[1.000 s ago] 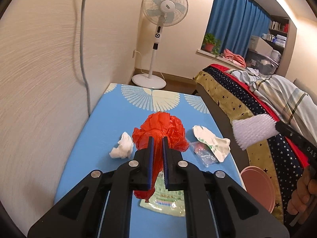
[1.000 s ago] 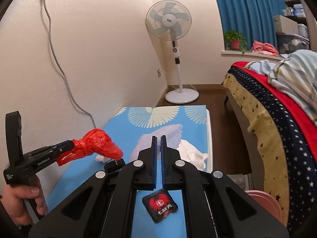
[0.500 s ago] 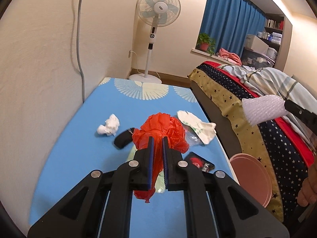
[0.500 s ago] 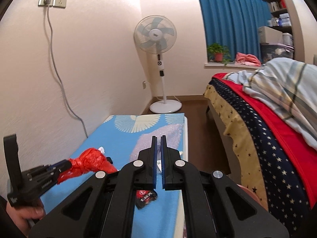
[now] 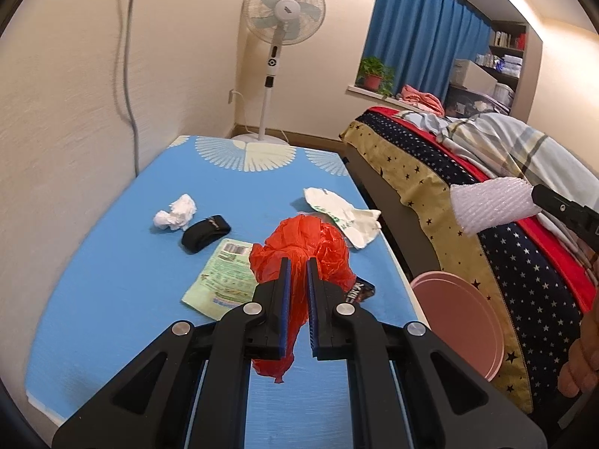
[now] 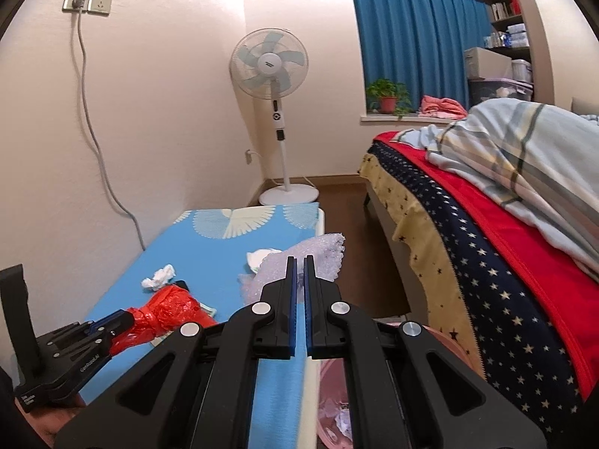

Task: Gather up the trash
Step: 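Carry the red bag in the left gripper while the right carries the white bubble wrap to the pink bin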

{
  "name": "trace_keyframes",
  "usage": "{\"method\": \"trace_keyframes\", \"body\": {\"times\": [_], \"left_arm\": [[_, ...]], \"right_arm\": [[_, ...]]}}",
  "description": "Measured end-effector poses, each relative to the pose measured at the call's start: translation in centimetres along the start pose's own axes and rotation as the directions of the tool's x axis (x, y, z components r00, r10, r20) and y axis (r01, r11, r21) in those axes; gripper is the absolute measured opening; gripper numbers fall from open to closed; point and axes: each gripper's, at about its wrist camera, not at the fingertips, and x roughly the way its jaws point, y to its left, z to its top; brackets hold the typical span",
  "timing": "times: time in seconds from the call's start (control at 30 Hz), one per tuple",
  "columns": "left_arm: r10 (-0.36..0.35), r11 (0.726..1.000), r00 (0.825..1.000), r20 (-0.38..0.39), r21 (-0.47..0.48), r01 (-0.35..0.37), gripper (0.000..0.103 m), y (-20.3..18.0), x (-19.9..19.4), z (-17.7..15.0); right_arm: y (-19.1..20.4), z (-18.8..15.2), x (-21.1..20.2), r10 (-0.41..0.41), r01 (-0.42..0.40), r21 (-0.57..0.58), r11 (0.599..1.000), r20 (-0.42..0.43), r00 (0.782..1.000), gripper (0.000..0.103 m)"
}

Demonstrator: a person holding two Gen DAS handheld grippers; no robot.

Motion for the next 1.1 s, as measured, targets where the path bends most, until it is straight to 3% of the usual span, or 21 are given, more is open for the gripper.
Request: {"method": "trace_keyframes", "body": {"times": [0.67, 1.1], "left_arm": [[-0.125, 0.988, 0.992, -0.015, 0.088, 0.126, 0.008, -6.9, 2.1, -0.9], [-0.255, 0.953, 0.963, -0.085, 0.145, 0.265, 0.008, -13.9, 5.2, -2.2]], "right_arm": [[-6.5, -0.6, -0.1, -0.192, 0.194, 0.083, 0.978, -0.031, 0.981, 0.004], [-9.6, -1.5, -0.1, -0.299, 0.308, 0.117, 0.944, -0.087, 0.950, 0.004]]}}
